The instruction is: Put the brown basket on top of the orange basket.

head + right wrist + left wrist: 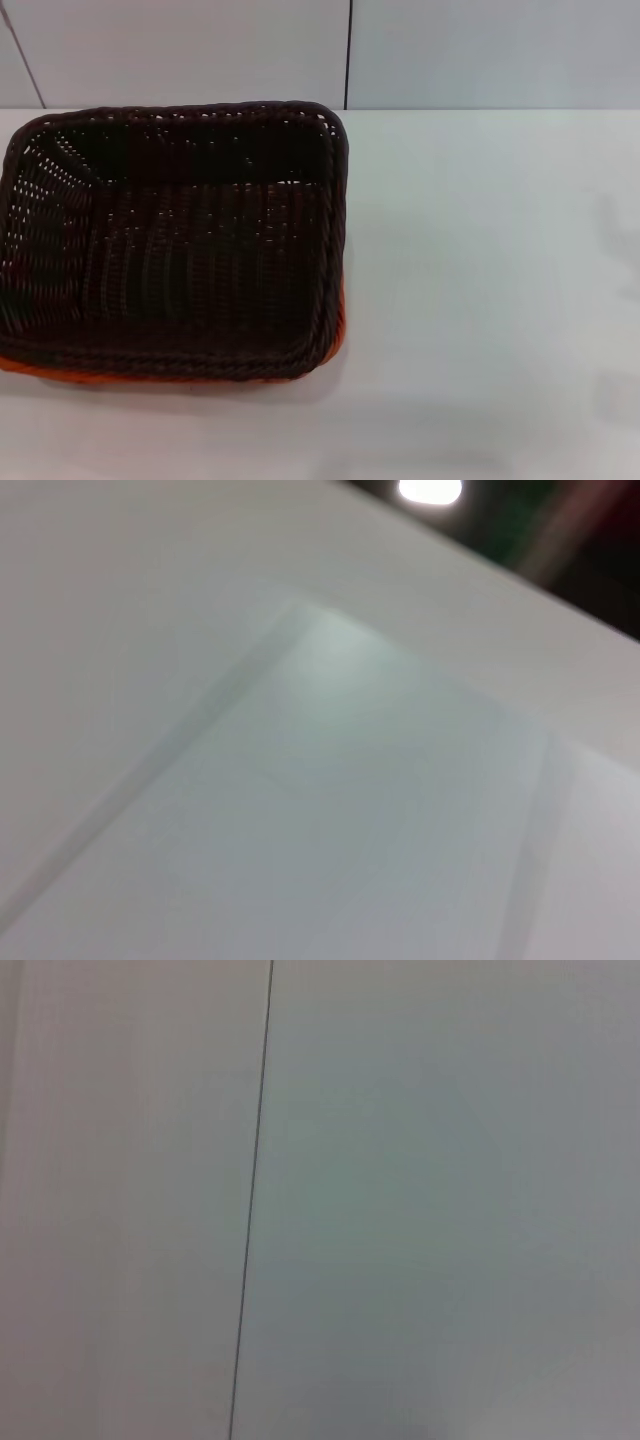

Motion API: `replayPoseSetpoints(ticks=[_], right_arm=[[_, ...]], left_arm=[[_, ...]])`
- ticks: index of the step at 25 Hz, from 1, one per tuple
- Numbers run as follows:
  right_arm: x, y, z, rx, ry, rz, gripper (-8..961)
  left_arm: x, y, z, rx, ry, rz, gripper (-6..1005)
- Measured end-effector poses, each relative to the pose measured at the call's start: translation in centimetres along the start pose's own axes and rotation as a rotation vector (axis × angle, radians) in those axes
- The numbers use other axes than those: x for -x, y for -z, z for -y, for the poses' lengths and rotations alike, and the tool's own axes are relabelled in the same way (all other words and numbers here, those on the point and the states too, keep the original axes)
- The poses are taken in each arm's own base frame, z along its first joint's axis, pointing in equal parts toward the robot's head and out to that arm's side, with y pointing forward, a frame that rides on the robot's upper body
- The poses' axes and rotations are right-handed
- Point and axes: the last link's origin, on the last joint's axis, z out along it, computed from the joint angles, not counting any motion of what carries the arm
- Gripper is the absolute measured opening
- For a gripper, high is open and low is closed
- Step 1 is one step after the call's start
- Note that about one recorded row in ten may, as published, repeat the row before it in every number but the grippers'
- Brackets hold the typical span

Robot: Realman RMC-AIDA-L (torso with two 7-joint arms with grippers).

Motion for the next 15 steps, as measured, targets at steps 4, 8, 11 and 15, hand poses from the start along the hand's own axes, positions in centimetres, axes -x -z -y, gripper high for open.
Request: replayPoseSetpoints(ticks=[4, 8, 11, 15], right_arm=[[-4.3, 3.9, 2.3, -0.133, -0.214, -0.083, 661], [-7.5, 7.4, 4.5, -0.260, -0.305, -0.188, 661], [-8.3, 9.5, 6.0, -0.325, -0.291, -0.245, 661], [-8.4, 11.0, 7.1, -0.380, -0.273, -0.277, 661]], left_arm=[[-0.4, 0.0, -0.1, 0.007, -0.001, -0.027, 788], [-0.7, 0.0, -0.2, 0.005, 0.003, -0.047, 788], [-0.8, -0.3, -0.3, 0.008, -0.003, -0.053, 788], [-0.9, -0.4, -0.2, 0.001, -0.007, -0.056, 788]])
